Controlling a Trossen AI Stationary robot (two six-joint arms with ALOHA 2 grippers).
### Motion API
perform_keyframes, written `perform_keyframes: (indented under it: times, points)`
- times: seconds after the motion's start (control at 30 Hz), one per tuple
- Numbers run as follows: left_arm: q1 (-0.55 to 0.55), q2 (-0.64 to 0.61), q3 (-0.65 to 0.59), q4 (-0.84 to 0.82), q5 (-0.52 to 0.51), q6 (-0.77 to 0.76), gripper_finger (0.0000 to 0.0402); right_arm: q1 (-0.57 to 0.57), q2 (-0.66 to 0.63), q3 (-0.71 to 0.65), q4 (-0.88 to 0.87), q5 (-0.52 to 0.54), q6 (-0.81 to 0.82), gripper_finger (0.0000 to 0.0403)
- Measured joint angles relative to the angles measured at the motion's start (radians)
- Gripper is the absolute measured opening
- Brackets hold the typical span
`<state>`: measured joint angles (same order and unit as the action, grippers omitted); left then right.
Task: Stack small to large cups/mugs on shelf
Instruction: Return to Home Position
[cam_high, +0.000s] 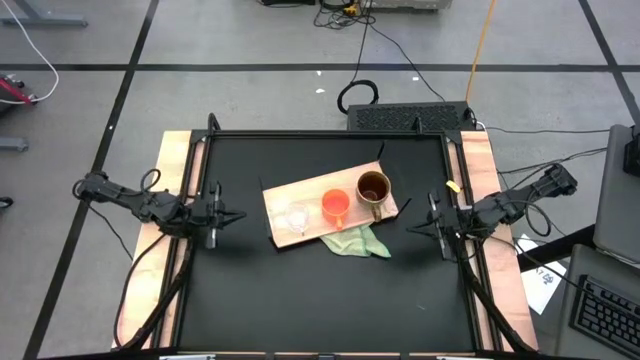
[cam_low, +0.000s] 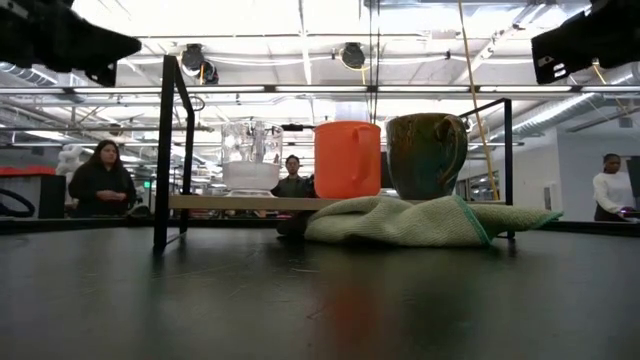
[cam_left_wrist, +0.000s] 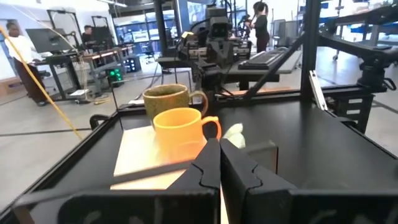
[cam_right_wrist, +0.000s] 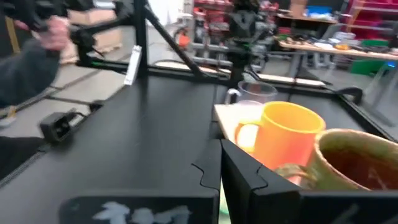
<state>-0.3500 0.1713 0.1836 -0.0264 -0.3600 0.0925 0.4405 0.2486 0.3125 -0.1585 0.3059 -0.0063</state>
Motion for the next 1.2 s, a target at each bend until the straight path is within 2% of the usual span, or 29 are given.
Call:
perform_keyframes:
  times: [0.13, 0.47, 0.67, 0.8, 0.93, 1.2]
  points:
    - [0.0, -0.047, -0.033, -0.027, 0.002, 0.007, 0.0, -0.018, -0.012, -0.019, 0.025, -0.074, -0.021, 0.0]
    - [0.0, -0.115, -0.048, -0.116, 0.003, -0.001, 0.0, -0.062, -0.016, -0.064, 0.042, -0.09, 0.017, 0.0]
    - [0.0, -0.116, -0.048, -0.146, 0.005, -0.015, 0.0, -0.063, -0.016, -0.118, 0.135, -0.181, 0.021, 0.0]
    - [0.0, -0.116, -0.048, -0.157, 0.008, -0.018, 0.0, -0.062, -0.016, -0.136, 0.132, -0.185, 0.03, 0.0]
    - [0.0, -0.116, -0.048, -0.178, 0.008, -0.023, 0.0, -0.062, -0.016, -0.151, 0.132, -0.245, 0.042, 0.0]
    - [0.0, -0.116, -0.048, -0.182, 0.029, -0.071, 0.0001, -0.062, -0.016, -0.154, 0.169, -0.252, 0.047, 0.0]
